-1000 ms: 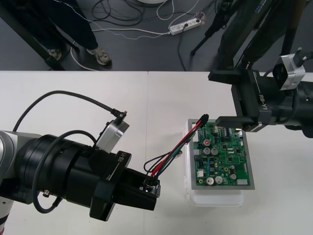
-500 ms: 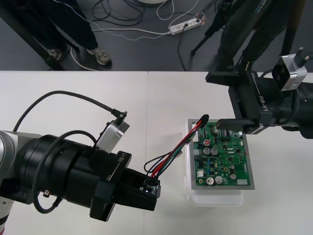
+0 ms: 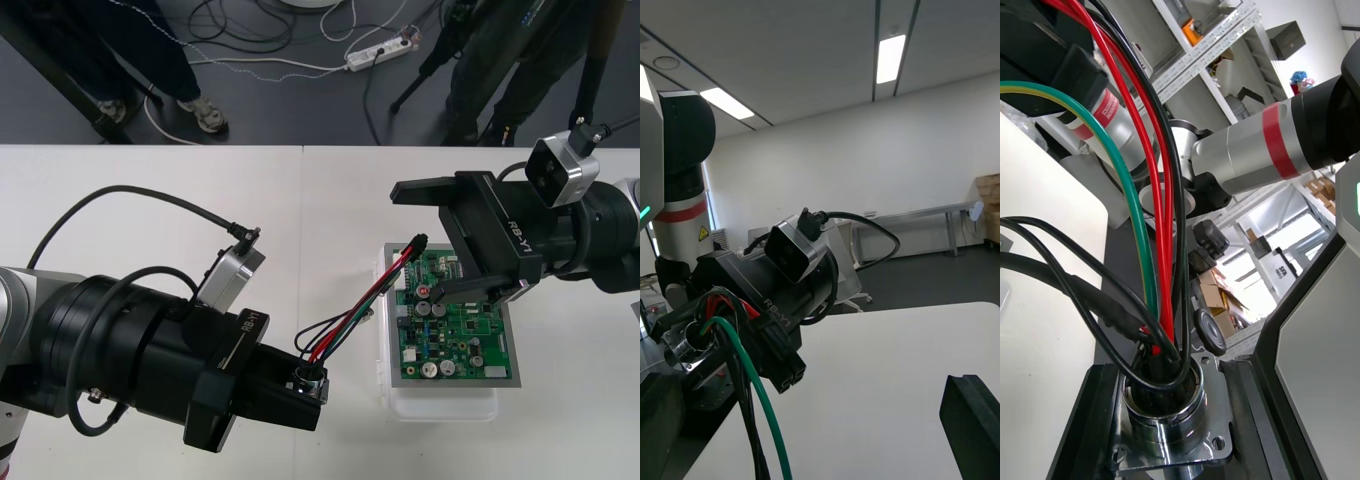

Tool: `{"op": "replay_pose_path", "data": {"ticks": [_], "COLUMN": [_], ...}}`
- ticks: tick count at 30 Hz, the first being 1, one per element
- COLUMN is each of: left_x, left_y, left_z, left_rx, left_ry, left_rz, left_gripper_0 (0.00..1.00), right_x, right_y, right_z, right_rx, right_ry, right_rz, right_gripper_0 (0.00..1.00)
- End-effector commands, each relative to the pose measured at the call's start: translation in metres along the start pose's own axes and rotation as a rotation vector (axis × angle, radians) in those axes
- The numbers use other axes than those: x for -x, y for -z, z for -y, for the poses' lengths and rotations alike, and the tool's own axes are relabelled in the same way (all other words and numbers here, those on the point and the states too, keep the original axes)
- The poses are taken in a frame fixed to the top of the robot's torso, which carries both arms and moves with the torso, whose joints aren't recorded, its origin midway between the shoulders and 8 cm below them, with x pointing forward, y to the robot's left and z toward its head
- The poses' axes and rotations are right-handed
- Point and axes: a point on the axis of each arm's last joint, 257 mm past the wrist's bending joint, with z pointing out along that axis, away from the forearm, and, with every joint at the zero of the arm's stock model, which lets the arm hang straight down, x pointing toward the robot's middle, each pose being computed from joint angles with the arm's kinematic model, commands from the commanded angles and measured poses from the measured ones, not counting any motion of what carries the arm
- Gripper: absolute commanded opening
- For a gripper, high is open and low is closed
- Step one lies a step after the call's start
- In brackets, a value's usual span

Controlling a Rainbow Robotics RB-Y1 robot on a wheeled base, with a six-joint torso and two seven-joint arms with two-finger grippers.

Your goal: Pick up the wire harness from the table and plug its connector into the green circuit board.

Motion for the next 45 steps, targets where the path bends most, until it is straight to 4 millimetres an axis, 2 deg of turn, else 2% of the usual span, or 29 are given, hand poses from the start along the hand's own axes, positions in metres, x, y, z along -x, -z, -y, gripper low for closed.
{"op": "replay_pose_path", "data": {"ticks": [1,7,13,19,35,45], "left_x": [0.004,0.004,0.004,0.005,0.004,0.004], "left_y": [-0.010,-0.010,-0.010,-0.010,-0.010,-0.010], "left_z": [0.019,0.019,0.020,0.021,0.021,0.021], "left_rx": [-0.054,-0.054,-0.055,-0.059,-0.060,-0.060], "left_ry": [-0.069,-0.072,-0.071,-0.071,-0.069,-0.070], "left_rz": [-0.036,-0.037,-0.035,-0.034,-0.034,-0.034], "left_gripper_0": [0.00,0.00,0.00,0.00,0.00,0.00], "right_x": [0.014,0.020,0.026,0.023,0.029,0.037], "right_y": [-0.007,-0.012,-0.009,-0.008,-0.011,-0.019], "right_z": [-0.004,-0.008,-0.011,-0.023,-0.027,-0.038], "right_rx": [0.060,0.091,0.101,0.142,0.158,0.202], "right_ry": [-0.026,-0.036,-0.065,-0.135,-0.112,-0.125], "right_rz": [-0.010,0.011,0.041,0.058,0.069,0.100], "right_gripper_0": [1.00,1.00,1.00,1.00,1.00,1.00]}}
